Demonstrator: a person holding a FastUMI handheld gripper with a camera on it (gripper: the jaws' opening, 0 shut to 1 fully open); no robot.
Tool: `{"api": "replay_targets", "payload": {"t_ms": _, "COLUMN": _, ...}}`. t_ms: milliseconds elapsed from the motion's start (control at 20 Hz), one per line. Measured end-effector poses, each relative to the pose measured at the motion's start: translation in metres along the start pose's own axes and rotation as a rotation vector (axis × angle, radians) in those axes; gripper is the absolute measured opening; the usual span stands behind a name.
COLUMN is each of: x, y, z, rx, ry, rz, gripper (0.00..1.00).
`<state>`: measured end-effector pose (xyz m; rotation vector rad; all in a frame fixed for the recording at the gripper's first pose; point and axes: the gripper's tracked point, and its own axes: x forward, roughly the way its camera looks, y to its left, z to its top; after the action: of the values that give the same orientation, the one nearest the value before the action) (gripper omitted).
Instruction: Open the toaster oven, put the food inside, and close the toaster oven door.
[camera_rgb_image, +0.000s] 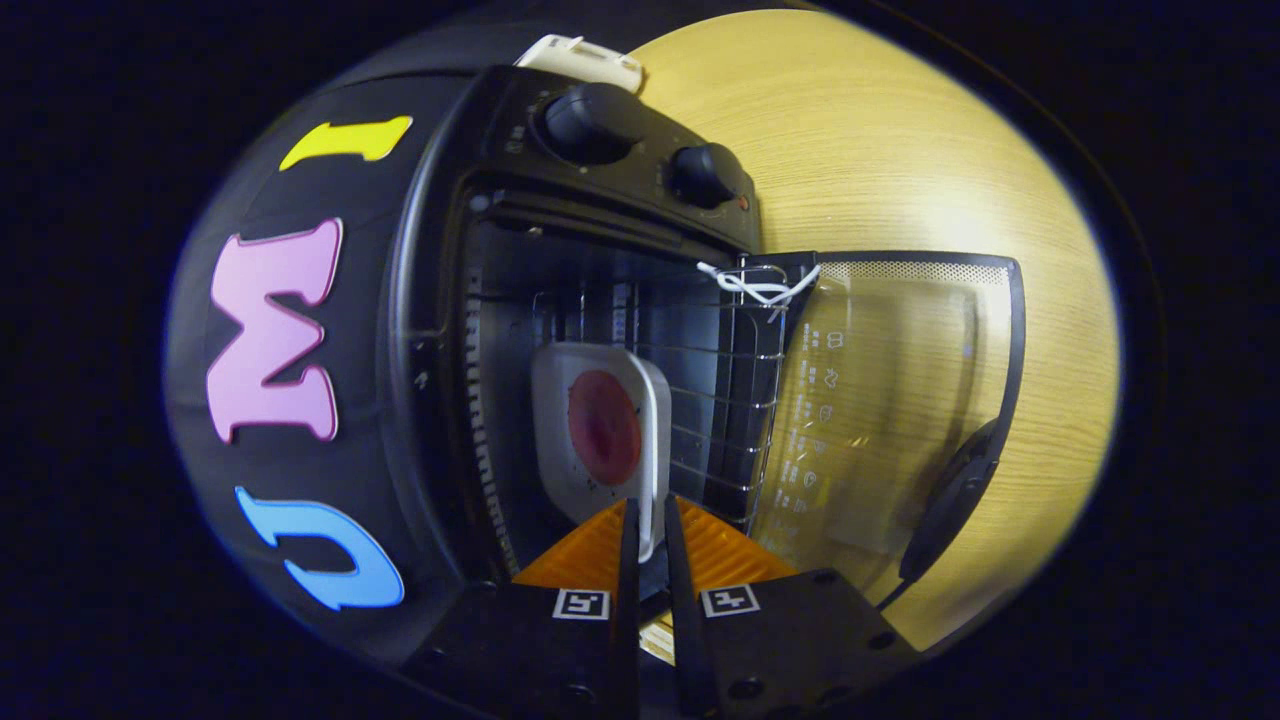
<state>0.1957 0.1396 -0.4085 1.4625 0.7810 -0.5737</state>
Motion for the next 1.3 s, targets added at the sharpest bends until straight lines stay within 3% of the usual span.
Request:
{"api": "replay_targets", "payload": {"t_ms": 200, "x": -0.057, "y": -0.019, "z": 0.0, "rx": -0.314, "ry": 0.043, "rz": 0.052, "gripper": 0.19}}
{"api": "replay_targets", "payload": {"t_ms": 350, "x": -0.099, "y": -0.042, "z": -0.008, "rx": -0.57, "ry": 0.162, "rz": 0.057, "gripper": 0.6}}
{"api": "replay_targets", "payload": {"t_ms": 500, "x": -0.123, "y": -0.073, "z": 0.002, "rx": -0.827, "ry": 0.156, "rz": 0.01, "gripper": 0.62}}
{"api": "replay_targets", "payload": {"t_ms": 600, "x": -0.129, "y": -0.101, "z": 0.002, "rx": -0.971, "ry": 0.152, "rz": -0.046, "gripper": 0.94}}
{"api": "replay_targets", "payload": {"t_ms": 650, "x": -0.13, "y": -0.115, "z": -0.002, "rx": -1.041, "ry": 0.164, "rz": -0.071, "gripper": 0.99}}
{"api": "replay_targets", "payload": {"t_ms": 800, "x": -0.125, "y": -0.151, "z": -0.009, "rx": -1.293, "ry": 0.156, "rz": -0.138, "gripper": 0.99}}
{"api": "replay_targets", "payload": {"t_ms": 900, "x": -0.119, "y": -0.166, "z": -0.015, "rx": -1.394, "ry": 0.163, "rz": -0.171, "gripper": 0.99}}
{"api": "replay_targets", "payload": {"t_ms": 1300, "x": -0.064, "y": -0.189, "z": -0.024, "rx": -1.324, "ry": 0.157, "rz": -0.278, "gripper": 1.0}}
